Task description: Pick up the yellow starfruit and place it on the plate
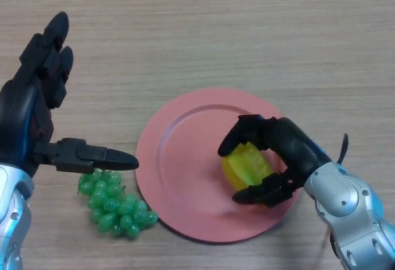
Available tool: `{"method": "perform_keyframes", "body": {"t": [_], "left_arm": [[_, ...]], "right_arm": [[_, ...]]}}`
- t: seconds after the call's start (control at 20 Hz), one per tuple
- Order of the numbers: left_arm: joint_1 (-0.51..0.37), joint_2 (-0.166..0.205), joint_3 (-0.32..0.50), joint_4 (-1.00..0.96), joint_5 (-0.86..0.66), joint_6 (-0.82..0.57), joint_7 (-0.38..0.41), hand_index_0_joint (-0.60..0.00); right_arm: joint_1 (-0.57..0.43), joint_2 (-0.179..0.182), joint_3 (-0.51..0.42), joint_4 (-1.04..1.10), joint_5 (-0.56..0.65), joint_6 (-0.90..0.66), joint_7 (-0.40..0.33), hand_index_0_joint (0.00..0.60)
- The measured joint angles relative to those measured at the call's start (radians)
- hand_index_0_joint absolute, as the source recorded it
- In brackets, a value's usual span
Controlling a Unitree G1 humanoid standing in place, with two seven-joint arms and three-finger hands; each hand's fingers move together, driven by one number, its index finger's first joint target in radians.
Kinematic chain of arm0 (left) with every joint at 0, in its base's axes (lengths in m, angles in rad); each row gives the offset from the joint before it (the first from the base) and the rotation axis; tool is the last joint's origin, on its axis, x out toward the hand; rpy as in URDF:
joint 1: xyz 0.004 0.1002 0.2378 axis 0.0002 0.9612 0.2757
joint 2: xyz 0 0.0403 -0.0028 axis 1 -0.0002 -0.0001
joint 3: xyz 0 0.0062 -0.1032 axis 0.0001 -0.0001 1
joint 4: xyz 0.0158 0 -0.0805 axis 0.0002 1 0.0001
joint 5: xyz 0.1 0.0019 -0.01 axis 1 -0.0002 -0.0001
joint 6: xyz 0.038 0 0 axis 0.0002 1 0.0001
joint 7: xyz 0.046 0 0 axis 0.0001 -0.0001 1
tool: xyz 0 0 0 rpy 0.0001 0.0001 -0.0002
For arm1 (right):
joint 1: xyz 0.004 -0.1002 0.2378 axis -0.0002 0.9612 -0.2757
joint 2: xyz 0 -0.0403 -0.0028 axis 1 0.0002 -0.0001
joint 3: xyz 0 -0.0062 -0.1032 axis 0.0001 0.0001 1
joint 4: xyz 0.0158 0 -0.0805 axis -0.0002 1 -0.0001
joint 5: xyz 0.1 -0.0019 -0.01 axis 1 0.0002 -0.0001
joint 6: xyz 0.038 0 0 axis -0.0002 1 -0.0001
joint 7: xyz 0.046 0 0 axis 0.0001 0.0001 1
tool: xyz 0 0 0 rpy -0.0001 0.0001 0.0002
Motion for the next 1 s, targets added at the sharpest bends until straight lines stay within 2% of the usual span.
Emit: {"method": "perform_keyframes", "body": {"t": [0.1, 0.2, 0.35, 0.55, 0.65, 0.8, 0.9, 1.0], "left_arm": [[0.0, 0.0, -0.014, -0.001, 0.0, 0.0, 0.0, 0.0], [0.001, -0.002, -0.027, -0.015, 0.001, 0.0, 0.0, 0.0], [0.006, -0.002, -0.027, -0.017, 0.007, 0.0, 0.0, 0.0], [0.011, -0.002, -0.025, -0.068, 0.006, 0.0, 0.0, 0.0], [0.01, -0.002, -0.023, -0.085, -0.005, 0.0, -0.002, 0.0], [0.021, -0.001, -0.02, -0.085, -0.009, 0.0, -0.025, 0.0], [0.03, 0.001, -0.01, -0.101, -0.009, 0.002, -0.059, 0.0], [0.033, 0.001, 0.007, -0.118, -0.009, 0.002, -0.063, 0.0]], "right_arm": [[0.0, 0.0, 0.0, -0.052, 0.013, 0.042, 0.0, 0.0], [0.0, 0.0, 0.0, -0.1, 0.057, 0.057, -0.001, 0.0], [-0.002, 0.0, -0.015, -0.118, 0.058, 0.062, -0.015, 0.0], [-0.009, 0.001, -0.151, -0.286, 0.061, 0.144, -0.015, 0.0], [0.008, 0.002, -0.205, -0.397, 0.106, 0.206, -0.002, 0.0], [0.09, 0.0, -0.237, -0.538, 0.29, 0.264, 0.002, 0.0], [0.141, 0.0, -0.252, -0.628, 0.443, 0.297, -0.069, 0.0], [0.172, 0.0, -0.252, -0.671, 0.507, 0.296, -0.16, 0.0]]}}
